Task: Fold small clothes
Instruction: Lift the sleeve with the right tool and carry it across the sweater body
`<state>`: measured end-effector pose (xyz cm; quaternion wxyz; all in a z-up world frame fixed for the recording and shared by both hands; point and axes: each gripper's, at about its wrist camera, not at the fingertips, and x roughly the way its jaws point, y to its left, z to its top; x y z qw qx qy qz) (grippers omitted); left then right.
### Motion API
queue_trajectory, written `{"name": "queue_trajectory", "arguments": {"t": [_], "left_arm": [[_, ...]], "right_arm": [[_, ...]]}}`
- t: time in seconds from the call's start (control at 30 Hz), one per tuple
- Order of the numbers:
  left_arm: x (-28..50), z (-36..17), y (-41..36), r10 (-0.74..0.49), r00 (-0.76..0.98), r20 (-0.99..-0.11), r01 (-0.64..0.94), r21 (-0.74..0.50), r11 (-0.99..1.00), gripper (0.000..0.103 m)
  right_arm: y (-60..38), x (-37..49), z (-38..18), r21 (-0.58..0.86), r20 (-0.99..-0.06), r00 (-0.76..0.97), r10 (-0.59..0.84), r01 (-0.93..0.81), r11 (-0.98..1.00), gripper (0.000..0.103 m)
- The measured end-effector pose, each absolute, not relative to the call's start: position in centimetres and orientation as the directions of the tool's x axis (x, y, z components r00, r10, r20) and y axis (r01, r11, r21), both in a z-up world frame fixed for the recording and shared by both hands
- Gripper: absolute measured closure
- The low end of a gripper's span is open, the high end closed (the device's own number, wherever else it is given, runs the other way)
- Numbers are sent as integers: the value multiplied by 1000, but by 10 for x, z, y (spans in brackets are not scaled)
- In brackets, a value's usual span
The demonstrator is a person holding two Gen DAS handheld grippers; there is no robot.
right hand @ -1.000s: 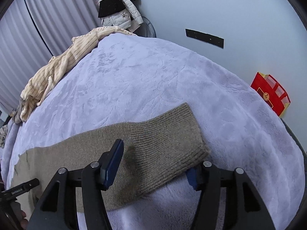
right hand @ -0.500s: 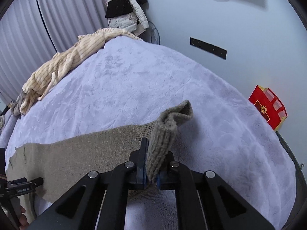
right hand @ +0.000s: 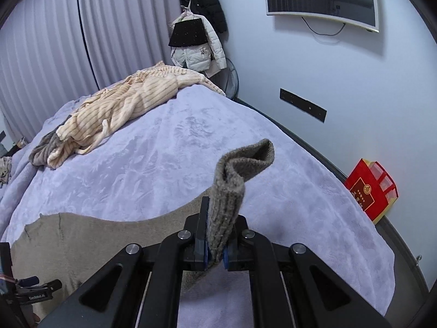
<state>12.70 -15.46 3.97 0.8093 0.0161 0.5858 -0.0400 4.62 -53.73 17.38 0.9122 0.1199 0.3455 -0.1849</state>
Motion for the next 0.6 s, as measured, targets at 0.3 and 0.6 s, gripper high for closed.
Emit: {"name": "queue_trajectory", "arguments": {"t": [0.3,0.6], "left_arm": [[84,41,-91,-58,332,-941,65,-38,997,0],[59,36,-30,-94,332,-939,21,-93,995,0]], "right_arm": [[-421,73,211,12,-643,732,-226,304,952,96],[-313,99,210,-45,-654,729,-202,229,972,96]]}}
